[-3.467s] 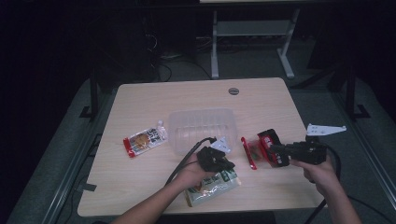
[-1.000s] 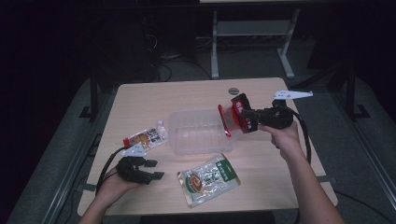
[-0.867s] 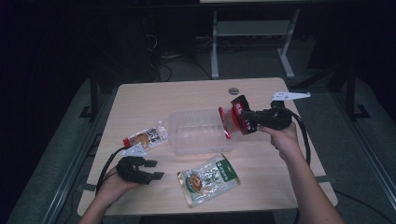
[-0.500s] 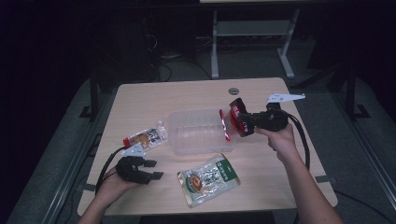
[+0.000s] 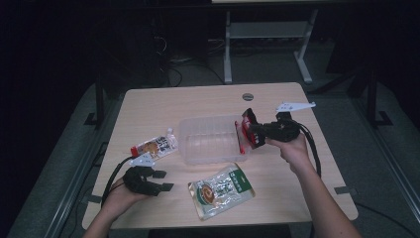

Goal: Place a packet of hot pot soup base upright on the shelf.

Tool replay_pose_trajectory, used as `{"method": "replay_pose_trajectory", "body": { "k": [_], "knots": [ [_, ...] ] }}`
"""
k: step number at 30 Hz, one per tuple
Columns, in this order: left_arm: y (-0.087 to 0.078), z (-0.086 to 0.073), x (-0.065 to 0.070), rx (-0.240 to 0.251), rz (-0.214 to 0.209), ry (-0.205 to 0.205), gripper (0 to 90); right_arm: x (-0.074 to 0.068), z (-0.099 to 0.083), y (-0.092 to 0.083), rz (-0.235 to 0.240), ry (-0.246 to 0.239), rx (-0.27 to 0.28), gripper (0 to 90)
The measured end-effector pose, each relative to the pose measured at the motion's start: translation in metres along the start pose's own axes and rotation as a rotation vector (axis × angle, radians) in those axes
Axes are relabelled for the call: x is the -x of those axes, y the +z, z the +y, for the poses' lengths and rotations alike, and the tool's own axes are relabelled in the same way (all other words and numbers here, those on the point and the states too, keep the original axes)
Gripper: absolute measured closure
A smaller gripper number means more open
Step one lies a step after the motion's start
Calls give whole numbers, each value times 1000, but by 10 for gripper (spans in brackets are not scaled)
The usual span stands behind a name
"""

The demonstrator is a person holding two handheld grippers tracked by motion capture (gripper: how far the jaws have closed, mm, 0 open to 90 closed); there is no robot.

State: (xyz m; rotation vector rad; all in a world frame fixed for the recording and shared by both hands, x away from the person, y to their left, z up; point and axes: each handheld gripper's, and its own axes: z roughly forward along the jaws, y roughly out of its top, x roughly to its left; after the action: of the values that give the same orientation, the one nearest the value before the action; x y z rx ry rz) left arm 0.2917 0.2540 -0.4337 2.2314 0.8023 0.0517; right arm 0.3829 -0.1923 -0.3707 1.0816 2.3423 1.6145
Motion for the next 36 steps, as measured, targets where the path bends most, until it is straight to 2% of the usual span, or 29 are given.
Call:
{"method": "replay_pose_trajectory", "body": {
  "k": [4,12,19,26,28,31,34,36],
  "knots": [
    [1,0,0,-4,-3,1,402,3,-4,6,-10,21,-18,895],
    [2,0,1,-11,-9,4,402,4,-7,17,-25,11,-43,888],
    [3,0,1,-13,-11,3,402,6,-8,17,-35,20,-44,823],
    [3,0,2,-12,-11,2,402,6,-9,18,-65,37,-58,646],
    [2,-1,2,-12,-11,3,402,6,-9,18,-70,27,-57,562],
    [2,-1,1,-11,-11,4,401,4,-7,17,-100,29,-69,388],
    [2,-1,2,-12,-15,1,402,3,-7,15,-114,10,-86,289],
    [2,-1,3,-13,-17,2,402,2,-8,13,-120,2,-91,261]
  ]
}}
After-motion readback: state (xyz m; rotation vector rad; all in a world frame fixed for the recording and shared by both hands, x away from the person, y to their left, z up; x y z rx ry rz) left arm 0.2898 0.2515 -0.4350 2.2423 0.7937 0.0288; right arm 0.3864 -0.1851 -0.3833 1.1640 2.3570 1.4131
